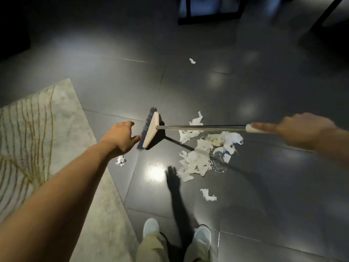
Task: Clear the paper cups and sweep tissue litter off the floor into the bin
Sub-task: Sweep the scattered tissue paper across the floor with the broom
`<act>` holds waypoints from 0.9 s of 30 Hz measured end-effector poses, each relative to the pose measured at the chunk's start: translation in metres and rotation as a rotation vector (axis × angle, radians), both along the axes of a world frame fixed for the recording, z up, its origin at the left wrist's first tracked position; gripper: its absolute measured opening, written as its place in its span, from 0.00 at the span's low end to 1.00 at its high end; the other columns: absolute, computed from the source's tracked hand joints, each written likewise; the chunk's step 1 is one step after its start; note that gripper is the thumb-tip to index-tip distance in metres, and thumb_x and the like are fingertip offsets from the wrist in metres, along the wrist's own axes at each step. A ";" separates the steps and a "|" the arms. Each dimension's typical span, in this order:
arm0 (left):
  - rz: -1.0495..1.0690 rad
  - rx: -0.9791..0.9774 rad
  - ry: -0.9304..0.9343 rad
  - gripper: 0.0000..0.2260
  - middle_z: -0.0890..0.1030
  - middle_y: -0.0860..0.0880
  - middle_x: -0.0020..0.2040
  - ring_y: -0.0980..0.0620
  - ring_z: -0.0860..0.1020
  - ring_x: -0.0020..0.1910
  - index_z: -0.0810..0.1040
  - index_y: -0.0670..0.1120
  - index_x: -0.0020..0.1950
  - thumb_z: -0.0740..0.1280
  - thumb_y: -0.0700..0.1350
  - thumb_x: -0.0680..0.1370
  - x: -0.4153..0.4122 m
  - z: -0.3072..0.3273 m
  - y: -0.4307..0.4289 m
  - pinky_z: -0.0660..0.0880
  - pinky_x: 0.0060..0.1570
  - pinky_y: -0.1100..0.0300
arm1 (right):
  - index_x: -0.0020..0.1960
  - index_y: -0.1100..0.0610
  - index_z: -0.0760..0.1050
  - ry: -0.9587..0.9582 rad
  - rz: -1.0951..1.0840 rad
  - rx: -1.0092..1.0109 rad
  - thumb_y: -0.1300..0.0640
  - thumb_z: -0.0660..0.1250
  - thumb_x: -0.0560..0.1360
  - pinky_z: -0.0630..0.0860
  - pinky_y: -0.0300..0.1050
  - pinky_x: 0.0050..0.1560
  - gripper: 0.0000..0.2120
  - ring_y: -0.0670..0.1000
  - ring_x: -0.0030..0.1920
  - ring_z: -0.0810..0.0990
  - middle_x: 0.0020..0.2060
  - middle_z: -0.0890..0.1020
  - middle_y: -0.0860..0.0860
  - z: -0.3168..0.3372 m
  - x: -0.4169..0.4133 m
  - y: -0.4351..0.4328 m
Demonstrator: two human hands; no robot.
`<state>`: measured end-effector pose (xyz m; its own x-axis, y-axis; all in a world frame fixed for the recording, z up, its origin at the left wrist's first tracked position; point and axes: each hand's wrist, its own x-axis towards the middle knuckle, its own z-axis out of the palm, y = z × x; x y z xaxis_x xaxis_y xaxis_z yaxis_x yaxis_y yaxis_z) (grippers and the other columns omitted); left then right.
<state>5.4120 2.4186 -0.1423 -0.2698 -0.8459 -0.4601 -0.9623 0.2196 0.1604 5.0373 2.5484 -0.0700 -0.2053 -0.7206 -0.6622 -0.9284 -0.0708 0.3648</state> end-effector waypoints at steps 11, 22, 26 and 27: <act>0.077 -0.016 -0.049 0.24 0.71 0.40 0.67 0.42 0.69 0.65 0.65 0.41 0.70 0.62 0.53 0.79 0.033 -0.010 -0.028 0.66 0.63 0.53 | 0.74 0.32 0.44 -0.357 -0.051 -0.085 0.63 0.56 0.75 0.73 0.46 0.44 0.39 0.56 0.51 0.78 0.56 0.76 0.55 -0.099 0.083 -0.058; 0.222 0.120 -0.064 0.22 0.72 0.39 0.65 0.41 0.70 0.63 0.66 0.41 0.68 0.62 0.52 0.79 0.059 -0.048 -0.005 0.67 0.63 0.52 | 0.75 0.34 0.42 -0.495 -0.003 0.188 0.61 0.58 0.78 0.71 0.45 0.49 0.37 0.54 0.51 0.74 0.65 0.71 0.56 -0.142 0.134 -0.056; 0.269 0.130 -0.073 0.22 0.71 0.41 0.67 0.42 0.69 0.65 0.66 0.42 0.69 0.62 0.52 0.79 0.043 -0.054 0.015 0.66 0.64 0.52 | 0.75 0.34 0.41 -0.436 0.091 0.178 0.60 0.59 0.79 0.69 0.44 0.44 0.38 0.51 0.45 0.71 0.57 0.76 0.54 -0.139 0.106 -0.060; 0.284 0.137 -0.081 0.21 0.72 0.41 0.67 0.42 0.70 0.64 0.66 0.43 0.68 0.62 0.52 0.79 0.038 -0.055 0.020 0.67 0.63 0.52 | 0.76 0.35 0.41 -0.420 0.147 0.177 0.61 0.59 0.78 0.69 0.44 0.42 0.38 0.50 0.42 0.72 0.52 0.77 0.53 -0.134 0.094 -0.066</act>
